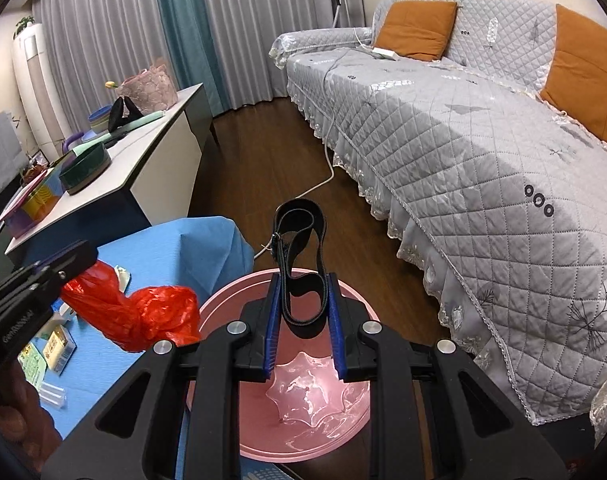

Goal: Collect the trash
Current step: 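Carry both items to the pink bin and open both tools to drop them, then move both tools back over the table toward the remaining trash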

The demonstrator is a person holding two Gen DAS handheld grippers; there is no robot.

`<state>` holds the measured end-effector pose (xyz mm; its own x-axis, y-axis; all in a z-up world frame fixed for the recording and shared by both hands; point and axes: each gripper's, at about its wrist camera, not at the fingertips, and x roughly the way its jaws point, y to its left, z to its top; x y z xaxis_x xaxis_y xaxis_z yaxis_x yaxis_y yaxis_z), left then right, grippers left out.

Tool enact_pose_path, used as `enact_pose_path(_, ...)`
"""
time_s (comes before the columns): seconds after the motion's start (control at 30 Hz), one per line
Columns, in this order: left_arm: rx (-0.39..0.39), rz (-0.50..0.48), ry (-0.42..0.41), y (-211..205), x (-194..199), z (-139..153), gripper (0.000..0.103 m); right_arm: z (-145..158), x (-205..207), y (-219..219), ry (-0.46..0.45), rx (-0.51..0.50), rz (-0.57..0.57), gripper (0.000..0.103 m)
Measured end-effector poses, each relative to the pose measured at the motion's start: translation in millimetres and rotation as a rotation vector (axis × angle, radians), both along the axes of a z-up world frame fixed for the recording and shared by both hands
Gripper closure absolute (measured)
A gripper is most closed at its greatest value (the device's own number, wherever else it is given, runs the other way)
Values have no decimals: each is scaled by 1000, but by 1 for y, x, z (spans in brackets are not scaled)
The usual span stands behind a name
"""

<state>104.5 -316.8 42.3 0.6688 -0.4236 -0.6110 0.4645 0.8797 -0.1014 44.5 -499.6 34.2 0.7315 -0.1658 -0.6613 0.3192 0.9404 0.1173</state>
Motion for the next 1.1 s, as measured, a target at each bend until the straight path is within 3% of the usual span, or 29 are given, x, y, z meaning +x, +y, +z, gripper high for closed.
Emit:
enact_pose_path(0.27, 20, -18, 17, -14, 6, -9, 94, -3, 0, -2, 5, 7, 2, 81)
enact_pose_path(0.4, 11, -50, 32, -19, 8, -11, 91, -5, 1, -1, 14, 5, 7, 73)
enact_pose_path(0.43, 12, -49, 37, -19, 8, -11, 81, -5, 1, -2, 15, 2, 2, 58)
enact_pose_path(0.47, 14, -45, 39, -18, 9, -11, 66, -5, 0, -3, 11, 3, -5, 53)
enact_pose_path(0.5, 14, -37, 37, -16, 9, -11, 65, -5, 0, -3, 10, 6, -8, 49)
enact_pose_path(0.8, 15, -17, 18, 5, -1, 0, 65, 2, 0, 2, -13, -18, -24, 49)
enact_pose_path(1.0, 5, 4, 3, 33, -11, 9, 65, 16, -5, 23, -91, -71, -18, 50)
enact_pose_path(1.1, 0, 24, -9, 50, -17, 15, 65, 22, -7, 32, -126, -49, 4, 51)
